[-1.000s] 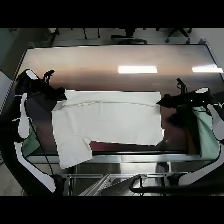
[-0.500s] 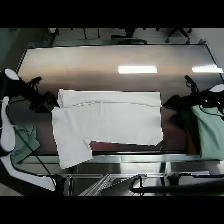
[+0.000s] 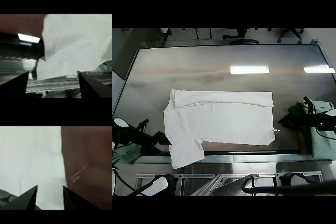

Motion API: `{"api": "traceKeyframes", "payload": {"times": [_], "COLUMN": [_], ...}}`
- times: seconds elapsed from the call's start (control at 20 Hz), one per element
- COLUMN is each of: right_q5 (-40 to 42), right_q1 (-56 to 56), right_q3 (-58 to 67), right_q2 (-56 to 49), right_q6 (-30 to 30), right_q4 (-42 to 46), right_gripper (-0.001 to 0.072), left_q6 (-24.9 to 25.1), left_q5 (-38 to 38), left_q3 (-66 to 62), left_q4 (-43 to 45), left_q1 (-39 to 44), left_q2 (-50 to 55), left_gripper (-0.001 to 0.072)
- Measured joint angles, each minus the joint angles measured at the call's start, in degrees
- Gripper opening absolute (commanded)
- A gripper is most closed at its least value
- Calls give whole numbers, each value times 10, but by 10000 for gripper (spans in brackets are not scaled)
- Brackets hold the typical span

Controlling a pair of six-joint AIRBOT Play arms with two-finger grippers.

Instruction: Fold the shirts.

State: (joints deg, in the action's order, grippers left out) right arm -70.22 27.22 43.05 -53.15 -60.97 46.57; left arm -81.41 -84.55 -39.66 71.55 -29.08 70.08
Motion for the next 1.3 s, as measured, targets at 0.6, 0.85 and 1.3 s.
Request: {"api": "traceKeyframes", "payload": {"times": [0.6,0.85,1.3], "right_q5": [16,21,46], "right_q1": [5,4,-80], "right_q3": [-37,-89,-116], "right_q2": [-13,-21,-56], "right_q6": [-4,-4,50], "right_q4": [9,12,-60], "right_gripper": [391,391,16], "left_q6": [163,181,184], "left_q5": [114,91,73], "left_q3": [64,49,45], "left_q4": [-232,-253,-264], "left_q1": [-15,-15,-16], "left_q2": [111,87,-12], "left_gripper": [14,14,13]}}
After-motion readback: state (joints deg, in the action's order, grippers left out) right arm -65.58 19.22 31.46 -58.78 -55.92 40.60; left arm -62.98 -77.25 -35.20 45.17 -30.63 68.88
